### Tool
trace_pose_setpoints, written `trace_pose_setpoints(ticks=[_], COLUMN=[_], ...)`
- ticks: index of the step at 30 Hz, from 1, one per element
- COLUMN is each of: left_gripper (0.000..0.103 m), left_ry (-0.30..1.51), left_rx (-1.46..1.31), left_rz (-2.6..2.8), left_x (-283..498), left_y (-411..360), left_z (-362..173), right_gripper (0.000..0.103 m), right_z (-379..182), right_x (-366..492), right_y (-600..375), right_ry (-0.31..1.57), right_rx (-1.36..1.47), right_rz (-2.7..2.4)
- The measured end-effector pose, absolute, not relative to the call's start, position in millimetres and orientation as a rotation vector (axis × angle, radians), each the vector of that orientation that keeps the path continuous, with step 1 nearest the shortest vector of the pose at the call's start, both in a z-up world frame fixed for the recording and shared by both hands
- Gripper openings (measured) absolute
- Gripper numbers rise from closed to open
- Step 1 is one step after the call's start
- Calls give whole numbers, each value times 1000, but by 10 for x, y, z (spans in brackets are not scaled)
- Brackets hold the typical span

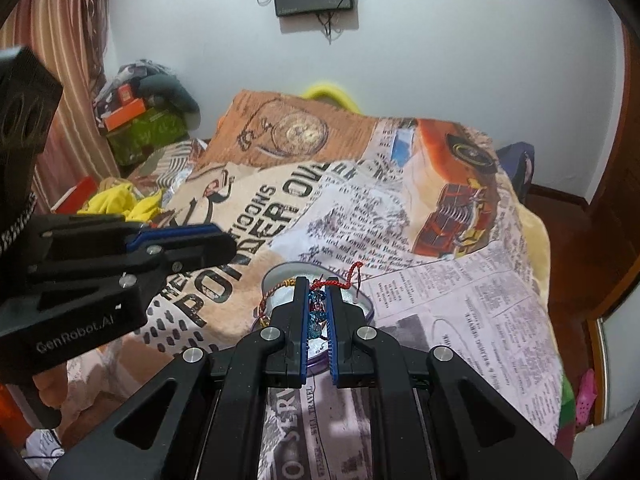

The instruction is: Organize jewelry

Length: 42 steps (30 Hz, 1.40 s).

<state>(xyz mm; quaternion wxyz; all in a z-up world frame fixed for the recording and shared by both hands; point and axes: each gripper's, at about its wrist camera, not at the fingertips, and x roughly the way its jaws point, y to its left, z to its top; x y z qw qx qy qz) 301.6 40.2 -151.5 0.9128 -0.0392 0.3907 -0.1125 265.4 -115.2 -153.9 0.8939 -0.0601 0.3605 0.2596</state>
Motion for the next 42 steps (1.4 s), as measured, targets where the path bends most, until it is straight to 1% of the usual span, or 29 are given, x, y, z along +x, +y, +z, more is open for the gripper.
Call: trace_pose_setpoints(ticks=[11, 23, 33, 35, 42], left_gripper=[8, 8, 8, 9, 10], left_ry=[888, 924, 901, 884, 791], left_rx=[-127, -143, -116, -109, -75], left_rz=[-269, -283, -259, -249, -205], left_x=[3225, 3277, 3150, 3092, 2761], left_y=[409, 392, 411, 425, 463], left_z=[-1820, -1912, -1745, -1672, -1271], right_gripper=[7, 7, 9, 12, 13], right_z=[-1835, -1945, -1899, -1851, -1564], right_x=[2782, 2812, 2761, 2733, 2576], right_y=[-1012, -980, -965, -971, -1023], right_ry=[834, 888, 911, 904, 841], right_rx=[-156, -170, -194, -199, -200], right_rz=[571, 593, 589, 582, 564])
